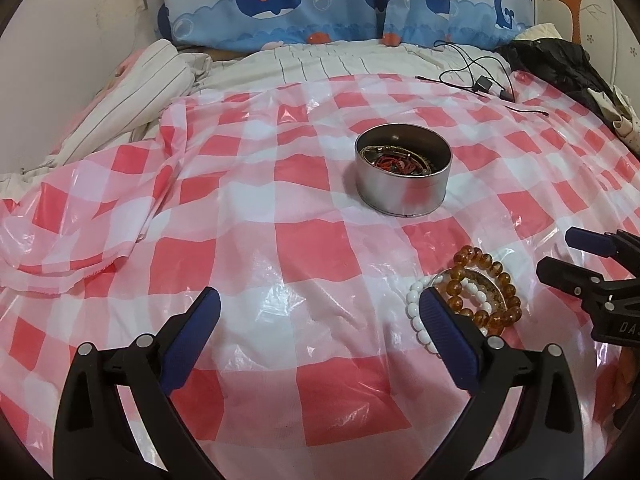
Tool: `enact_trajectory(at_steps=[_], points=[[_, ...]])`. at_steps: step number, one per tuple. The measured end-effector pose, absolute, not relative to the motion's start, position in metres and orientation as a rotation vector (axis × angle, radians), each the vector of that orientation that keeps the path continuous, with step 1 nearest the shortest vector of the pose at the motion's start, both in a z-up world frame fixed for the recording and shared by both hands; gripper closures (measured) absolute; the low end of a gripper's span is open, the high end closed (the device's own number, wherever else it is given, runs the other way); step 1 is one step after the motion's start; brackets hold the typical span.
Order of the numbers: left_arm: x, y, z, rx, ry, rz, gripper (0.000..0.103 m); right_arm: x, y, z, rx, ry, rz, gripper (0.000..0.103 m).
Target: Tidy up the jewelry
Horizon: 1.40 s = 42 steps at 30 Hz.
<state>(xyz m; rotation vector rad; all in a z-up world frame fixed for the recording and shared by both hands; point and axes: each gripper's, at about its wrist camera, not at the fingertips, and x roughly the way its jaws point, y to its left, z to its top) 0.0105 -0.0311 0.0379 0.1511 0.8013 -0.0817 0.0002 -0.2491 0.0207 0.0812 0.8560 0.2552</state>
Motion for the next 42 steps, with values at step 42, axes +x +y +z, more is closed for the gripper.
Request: enact_trajectory(at_steps=[42], points=[[0.008, -0.048, 0.029, 0.247, 0.810, -0.173, 0.007, 0.035, -0.239, 0.007, -0.306, 0.877, -0.023, 0.020]])
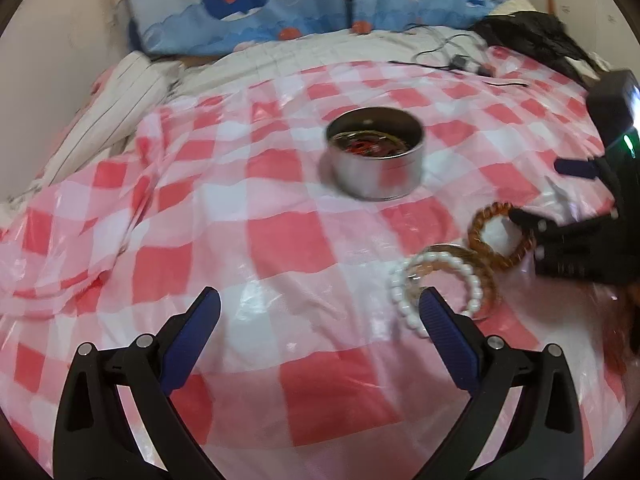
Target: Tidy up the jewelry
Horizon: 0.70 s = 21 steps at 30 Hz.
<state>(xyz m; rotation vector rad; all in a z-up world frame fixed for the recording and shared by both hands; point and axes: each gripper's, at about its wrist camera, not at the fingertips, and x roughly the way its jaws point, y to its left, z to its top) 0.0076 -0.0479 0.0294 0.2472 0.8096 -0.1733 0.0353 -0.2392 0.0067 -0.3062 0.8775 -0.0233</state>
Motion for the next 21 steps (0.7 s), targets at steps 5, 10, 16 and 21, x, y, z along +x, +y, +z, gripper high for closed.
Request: enact_trajectory(at_steps=[5, 10, 16, 21], points=[[0.013, -0.068, 0.032, 0.264, 0.787, -0.339, 0.007, 0.041, -0.266, 0.014, -0.099, 0.915, 0.055, 0.020], [0.033, -0.082, 0.026, 0.308, 0.820, -0.356, 0.020, 0.042, -0.271, 0.018, -0.009, 0.918, 0.099, 0.018], [0.039, -0.081, 0.008, 0.349, 0.873, -0.329, 0.039, 0.041, -0.266, 0.019, 0.013, 0.923, 0.121, 0.017], [0.035, -0.086, 0.005, 0.374, 0.865, -0.357, 0.095, 0.041, -0.264, 0.017, 0.016, 0.928, 0.126, 0.016]])
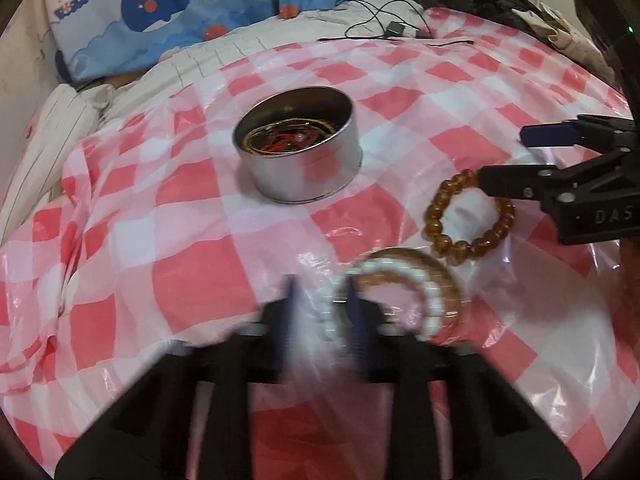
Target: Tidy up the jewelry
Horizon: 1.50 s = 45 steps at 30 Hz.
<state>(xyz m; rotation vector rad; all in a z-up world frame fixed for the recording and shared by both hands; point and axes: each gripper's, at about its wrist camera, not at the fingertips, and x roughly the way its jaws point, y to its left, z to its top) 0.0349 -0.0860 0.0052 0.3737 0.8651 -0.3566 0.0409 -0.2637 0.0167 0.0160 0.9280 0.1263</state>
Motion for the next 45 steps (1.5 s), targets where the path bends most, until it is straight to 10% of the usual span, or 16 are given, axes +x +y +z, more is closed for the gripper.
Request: enact_trajectory(at_steps=[7, 45], points=[[0.050, -0.041, 0.015, -0.004, 0.920, -0.420, 0.098, 0.040, -0.262, 0.014, 0.021, 0.933, 0.133, 0.016], [0.045, -0.014, 0.034, -0.142, 0.888, -0.478, 0.103, 0.038, -0.257, 0.013, 0.007, 0.941, 0.156, 0.015]])
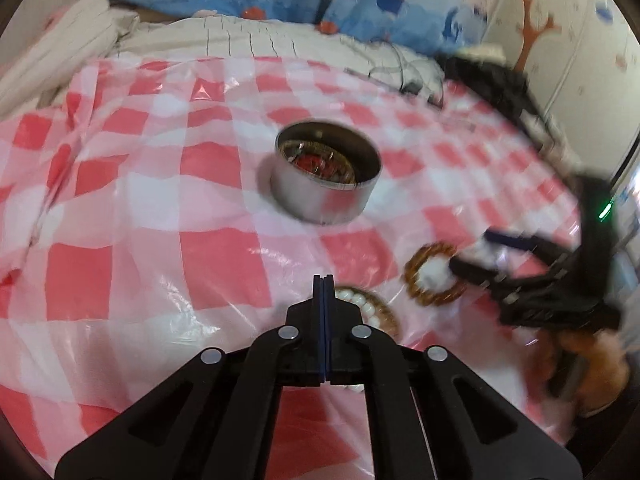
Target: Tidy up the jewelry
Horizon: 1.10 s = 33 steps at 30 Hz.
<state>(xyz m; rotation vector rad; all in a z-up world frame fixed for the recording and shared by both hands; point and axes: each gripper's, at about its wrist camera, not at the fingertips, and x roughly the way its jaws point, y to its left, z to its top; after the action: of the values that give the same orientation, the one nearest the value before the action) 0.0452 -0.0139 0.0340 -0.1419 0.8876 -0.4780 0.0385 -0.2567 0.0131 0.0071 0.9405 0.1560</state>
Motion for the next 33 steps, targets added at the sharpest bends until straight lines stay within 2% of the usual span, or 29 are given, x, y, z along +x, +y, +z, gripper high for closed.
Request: enact_trajectory(at_steps=[6, 12, 13, 15, 16, 17, 20, 21, 26, 27, 28, 33], points=[[0.053, -0.005, 0.026, -0.087, 0.919, -0.387, 0.103, 0.038, -0.256, 0.012, -0.001, 0.945, 0.157, 0.014], [0.050, -0.032, 0.017, 0.021, 0.948, -0.436, 0.101, 0.038, -0.256, 0.012, -0.001, 0.945, 0.157, 0.014], [0.048, -0.036, 0.017, 0.039, 0.952, -0.447, 0.096, 0.038, -0.256, 0.012, 0.000, 0.945, 0.158, 0.014], [0.042, -0.041, 0.021, 0.077, 0.951, -0.453, 0.079, 0.038, -0.256, 0.012, 0.003, 0.945, 0.158, 0.014], [0.037, -0.040, 0.024, 0.096, 0.940, -0.450, 0.060, 0.038, -0.256, 0.012, 0.006, 0.944, 0.158, 0.014], [0.033, -0.043, 0.027, 0.122, 0.925, -0.447, 0.047, 0.039, -0.257, 0.012, 0.008, 0.944, 0.158, 0.014], [0.024, -0.051, 0.029, 0.204, 0.893, -0.455, 0.028, 0.039, -0.257, 0.013, 0.010, 0.944, 0.160, 0.014], [0.023, -0.055, 0.028, 0.222, 0.891, -0.457, 0.026, 0.039, -0.258, 0.013, 0.009, 0.944, 0.160, 0.014], [0.020, -0.081, 0.011, 0.322, 0.897, -0.463, 0.024, 0.039, -0.257, 0.012, 0.000, 0.946, 0.163, 0.014], [0.021, -0.083, 0.008, 0.328, 0.898, -0.451, 0.026, 0.039, -0.257, 0.012, -0.001, 0.947, 0.163, 0.014], [0.023, -0.084, 0.006, 0.318, 0.905, -0.447, 0.038, 0.039, -0.256, 0.012, -0.002, 0.947, 0.163, 0.014], [0.027, -0.068, 0.019, 0.202, 0.873, -0.438, 0.039, 0.039, -0.256, 0.011, -0.007, 0.950, 0.170, 0.014]])
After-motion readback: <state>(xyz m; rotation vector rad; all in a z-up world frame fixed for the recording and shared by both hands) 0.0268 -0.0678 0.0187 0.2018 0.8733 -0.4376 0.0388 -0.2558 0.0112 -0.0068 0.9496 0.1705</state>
